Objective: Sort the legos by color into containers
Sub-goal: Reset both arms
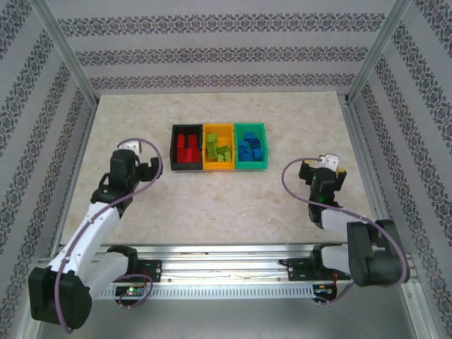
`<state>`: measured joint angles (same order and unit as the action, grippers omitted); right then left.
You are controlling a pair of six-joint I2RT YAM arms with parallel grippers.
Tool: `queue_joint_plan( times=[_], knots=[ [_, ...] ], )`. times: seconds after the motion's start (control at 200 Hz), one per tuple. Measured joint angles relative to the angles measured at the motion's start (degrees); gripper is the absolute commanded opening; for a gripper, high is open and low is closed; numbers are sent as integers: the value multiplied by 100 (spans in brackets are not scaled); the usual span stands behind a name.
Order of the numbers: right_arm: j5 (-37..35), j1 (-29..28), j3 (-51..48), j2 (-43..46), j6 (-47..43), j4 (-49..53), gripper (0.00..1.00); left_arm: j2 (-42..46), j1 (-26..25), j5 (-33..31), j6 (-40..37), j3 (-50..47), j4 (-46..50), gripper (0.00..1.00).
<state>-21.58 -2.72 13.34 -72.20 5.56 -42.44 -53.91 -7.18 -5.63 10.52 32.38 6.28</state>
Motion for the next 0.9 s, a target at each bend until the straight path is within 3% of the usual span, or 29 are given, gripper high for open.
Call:
queue_joint_plan(
  times=[0.205,0.33,0.48,0.56,0.685,0.904],
  knots=[
    [785,37,0,-28,-275,-455,98,-682,7,-673,-459,-2253,-3250,99],
    [1012,37,0,-289,-286,-861,98,-1473,17,-776,-697,-2293,-4494,99],
    [1349,35,-31,-1495,-330,-2026,98,-2516,31,-804,-997,-2111,-5908,99],
    [1458,35,-46,-1722,-372,-2094,98,-3132,59,-833,-1080,-2083,-6640,99],
    [1491,37,2,-1683,-400,-2225,98,-3926,92,-728,-1211,-2050,-7318,99],
    [1644,35,308,-1683,-420,-2090,98,-3904,105,-717,-1224,-1497,-7097,99]
  ],
)
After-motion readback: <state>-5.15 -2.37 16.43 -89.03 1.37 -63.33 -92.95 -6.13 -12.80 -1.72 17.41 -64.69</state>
